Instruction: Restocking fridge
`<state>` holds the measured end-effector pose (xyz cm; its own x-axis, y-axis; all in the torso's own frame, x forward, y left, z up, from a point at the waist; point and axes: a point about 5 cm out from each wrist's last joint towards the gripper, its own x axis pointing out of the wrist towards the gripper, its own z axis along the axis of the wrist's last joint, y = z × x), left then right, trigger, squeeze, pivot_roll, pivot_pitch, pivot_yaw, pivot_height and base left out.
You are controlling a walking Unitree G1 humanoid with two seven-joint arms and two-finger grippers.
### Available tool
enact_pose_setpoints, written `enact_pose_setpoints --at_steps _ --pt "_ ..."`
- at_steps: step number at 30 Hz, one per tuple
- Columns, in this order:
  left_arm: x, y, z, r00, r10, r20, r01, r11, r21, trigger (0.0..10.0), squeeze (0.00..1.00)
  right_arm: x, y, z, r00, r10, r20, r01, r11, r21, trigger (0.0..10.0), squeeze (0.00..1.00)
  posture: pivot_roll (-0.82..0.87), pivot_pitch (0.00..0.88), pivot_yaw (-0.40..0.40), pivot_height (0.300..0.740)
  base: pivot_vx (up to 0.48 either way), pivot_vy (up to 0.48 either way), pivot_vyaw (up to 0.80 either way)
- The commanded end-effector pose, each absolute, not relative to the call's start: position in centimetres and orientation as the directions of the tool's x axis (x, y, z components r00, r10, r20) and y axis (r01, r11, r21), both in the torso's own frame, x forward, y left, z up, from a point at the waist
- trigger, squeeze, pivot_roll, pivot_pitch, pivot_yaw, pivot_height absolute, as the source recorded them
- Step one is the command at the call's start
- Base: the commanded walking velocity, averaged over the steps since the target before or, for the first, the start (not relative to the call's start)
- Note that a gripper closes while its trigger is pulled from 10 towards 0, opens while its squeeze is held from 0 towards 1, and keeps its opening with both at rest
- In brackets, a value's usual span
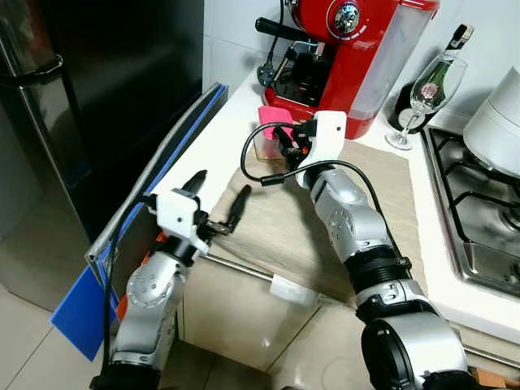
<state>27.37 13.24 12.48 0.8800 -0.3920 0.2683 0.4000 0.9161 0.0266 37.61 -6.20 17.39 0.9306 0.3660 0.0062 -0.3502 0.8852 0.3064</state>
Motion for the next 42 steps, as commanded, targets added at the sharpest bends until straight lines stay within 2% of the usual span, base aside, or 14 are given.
enact_pose_setpoints --at_steps 1,8,14,22,23,31,42 --pt "27.4 12.6 13.0 0.869 -0.404 0.288 0.41 0.911 0.039 10.0 0.0 37.5 -6.0 16.9 0.927 0.374 -0.038 -0.338 0.873 0.352 10.0 1.0 0.08 0.0 -0.164 0.74 0.0 0.0 0.0" --pt "27.3 12.3 12.9 0.87 -0.396 0.292 0.405 0.914 0.032 10.0 0.0 36.8 -5.1 19.0 0.914 0.406 0.019 -0.386 0.853 0.353 10.0 1.0 0.07 0.0 -0.168 0.74 0.0 0.0 0.0" --pt "27.5 12.1 13.0 0.865 -0.408 0.291 0.417 0.908 0.033 10.0 0.0 36.4 -5.5 18.8 0.922 0.388 -0.022 -0.364 0.882 0.301 10.0 1.0 0.06 0.0 -0.156 0.74 0.0 0.0 0.0" --pt "27.6 12.1 13.0 0.864 -0.413 0.287 0.42 0.907 0.04 10.0 0.0 35.4 -4.4 19.3 0.917 0.39 -0.08 -0.346 0.881 0.324 10.0 1.0 0.06 0.0 -0.149 0.74 0.0 0.0 0.0" --pt "27.6 12.1 13.0 0.864 -0.413 0.287 0.419 0.907 0.041 10.0 0.0 35.4 -4.3 19.5 0.919 0.386 -0.075 -0.347 0.885 0.311 10.0 0.0 0.06 0.0 -0.149 0.74 0.0 0.0 0.0" --pt "27.6 12.0 13.0 0.864 -0.414 0.287 0.421 0.906 0.04 10.0 0.0 35.4 -3.5 20.9 0.93 0.362 -0.06 -0.341 0.914 0.218 10.0 0.0 0.06 0.0 -0.15 0.74 0.0 0.0 0.0" --pt "27.5 12.0 12.8 0.867 -0.411 0.283 0.418 0.908 0.04 10.0 0.0 35.2 -3.2 19.3 0.915 0.375 -0.149 -0.309 0.888 0.339 10.0 0.0 0.06 0.0 -0.153 0.74 0.0 0.0 0.0"
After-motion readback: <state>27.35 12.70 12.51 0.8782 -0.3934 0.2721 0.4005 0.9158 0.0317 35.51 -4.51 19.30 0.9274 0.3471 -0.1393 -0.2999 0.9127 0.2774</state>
